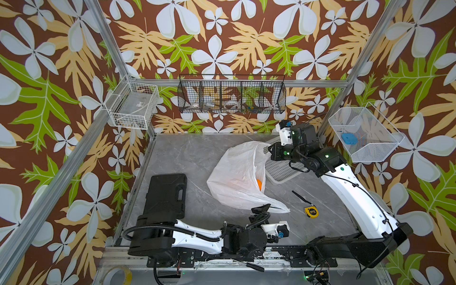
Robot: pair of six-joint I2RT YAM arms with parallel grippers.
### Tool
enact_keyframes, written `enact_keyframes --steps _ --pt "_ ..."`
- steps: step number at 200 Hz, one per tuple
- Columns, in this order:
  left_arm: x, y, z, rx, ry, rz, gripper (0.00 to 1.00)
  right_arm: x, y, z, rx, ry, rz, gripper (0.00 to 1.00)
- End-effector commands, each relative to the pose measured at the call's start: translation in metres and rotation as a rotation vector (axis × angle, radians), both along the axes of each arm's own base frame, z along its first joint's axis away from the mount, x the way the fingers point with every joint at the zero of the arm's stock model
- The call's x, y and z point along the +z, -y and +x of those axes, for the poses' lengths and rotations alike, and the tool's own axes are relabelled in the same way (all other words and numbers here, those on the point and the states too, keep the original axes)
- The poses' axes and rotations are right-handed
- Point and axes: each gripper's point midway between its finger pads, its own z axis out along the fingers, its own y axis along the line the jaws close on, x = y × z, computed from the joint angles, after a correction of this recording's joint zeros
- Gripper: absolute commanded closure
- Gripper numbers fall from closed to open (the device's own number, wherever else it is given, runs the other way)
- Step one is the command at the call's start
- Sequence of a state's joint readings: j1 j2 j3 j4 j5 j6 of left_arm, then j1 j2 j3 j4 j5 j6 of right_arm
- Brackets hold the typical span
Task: Place the oranges into plastic bags & tie knots
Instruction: Adjust the plastic bag at the center of the board.
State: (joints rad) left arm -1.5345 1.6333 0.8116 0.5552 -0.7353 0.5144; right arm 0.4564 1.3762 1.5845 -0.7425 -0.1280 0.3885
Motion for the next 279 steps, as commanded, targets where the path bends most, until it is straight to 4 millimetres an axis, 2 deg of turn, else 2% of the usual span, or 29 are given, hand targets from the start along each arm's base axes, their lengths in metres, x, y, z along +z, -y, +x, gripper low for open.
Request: enact_keyframes --steps 1,33,86,141,171,191,231,262,279 --pt "-0.005 0.009 0.006 0.035 0.072 0.042 0.02 0.002 -0.002 0.001 0.004 0.010 0.014 1.00" --pt "-0.026 0.013 0.021 0.115 0.178 0.141 0.07 0.002 -0.002 -0.001 0.008 0.009 0.016 1.00" --pt "-0.033 0.008 0.058 0.223 0.251 0.220 0.11 -0.001 -0.002 -0.004 0.013 0.002 0.021 1.00" --pt "-0.059 0.011 0.061 0.207 0.278 0.302 0.14 -0.001 -0.003 -0.007 0.020 0.001 0.030 1.00" --pt "-0.058 0.014 0.070 0.242 0.302 0.302 0.20 0.000 -0.001 -0.009 0.017 0.002 0.033 1.00" --pt "-0.059 0.017 0.074 0.249 0.307 0.305 0.32 0.001 -0.001 -0.009 0.016 0.003 0.035 1.00" --pt "-0.055 0.018 0.074 0.244 0.304 0.292 0.69 0.000 0.001 -0.010 0.010 0.003 0.028 1.00" --pt "-0.042 0.013 0.070 0.235 0.291 0.254 1.00 0.003 0.004 -0.008 -0.009 0.017 0.018 1.00" --pt "-0.028 0.009 0.062 0.210 0.277 0.217 1.00 0.010 0.010 -0.006 -0.035 0.040 0.009 1.00"
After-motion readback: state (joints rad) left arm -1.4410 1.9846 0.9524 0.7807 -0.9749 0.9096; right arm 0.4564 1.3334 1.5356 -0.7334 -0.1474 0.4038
